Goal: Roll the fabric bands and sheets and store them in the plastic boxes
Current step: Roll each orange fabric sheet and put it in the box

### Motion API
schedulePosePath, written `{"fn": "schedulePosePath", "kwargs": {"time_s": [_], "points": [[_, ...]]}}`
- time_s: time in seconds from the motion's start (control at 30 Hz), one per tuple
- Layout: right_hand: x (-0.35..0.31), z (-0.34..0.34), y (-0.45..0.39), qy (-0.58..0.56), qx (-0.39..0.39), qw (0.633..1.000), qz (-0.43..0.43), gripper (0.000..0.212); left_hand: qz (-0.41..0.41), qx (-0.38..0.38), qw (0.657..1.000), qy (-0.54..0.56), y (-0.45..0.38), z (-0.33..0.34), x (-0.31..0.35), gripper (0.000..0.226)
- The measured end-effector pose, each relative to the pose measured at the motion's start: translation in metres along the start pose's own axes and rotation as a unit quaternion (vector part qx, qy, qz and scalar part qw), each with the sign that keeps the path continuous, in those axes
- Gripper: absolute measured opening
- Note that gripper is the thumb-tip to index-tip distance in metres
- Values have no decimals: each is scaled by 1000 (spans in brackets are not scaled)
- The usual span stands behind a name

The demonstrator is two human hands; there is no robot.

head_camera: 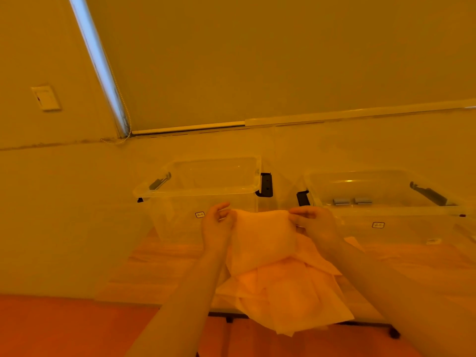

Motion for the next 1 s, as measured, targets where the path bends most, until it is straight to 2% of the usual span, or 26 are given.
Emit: {"fn": "schedulePosePath", "kwargs": {"time_s": [0.17,0.4,0.53,0.83,1.0], "points": [[-17,-7,1,-22,8,1000,-4,26,11,-82,996,-23,13,10,13,50],[-34,-19,3,-71,5,997,3,23,44,-36,998,6,16,2,36,35],[-54,-22,1,-76,-11,997,-10,19,59,-44,997,34,10,-2,59,23],[-144,-18,-6,-87,-64,991,-73,28,91,-23,993,72,-28,-14,137,21],[-206,-14,-16,-103,-88,985,-105,25,124,-25,985,117,-51,-17,192,19]]}}
Point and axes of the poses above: each hand's wrist, its own y-axis away from the middle knuckle, its own z-axis out of the palm, x = y × z, the point moved 6 cm from there along -y, towards the middle knuckle, and after that the axes turned 13 degrees about x, right-handed, at the moved point
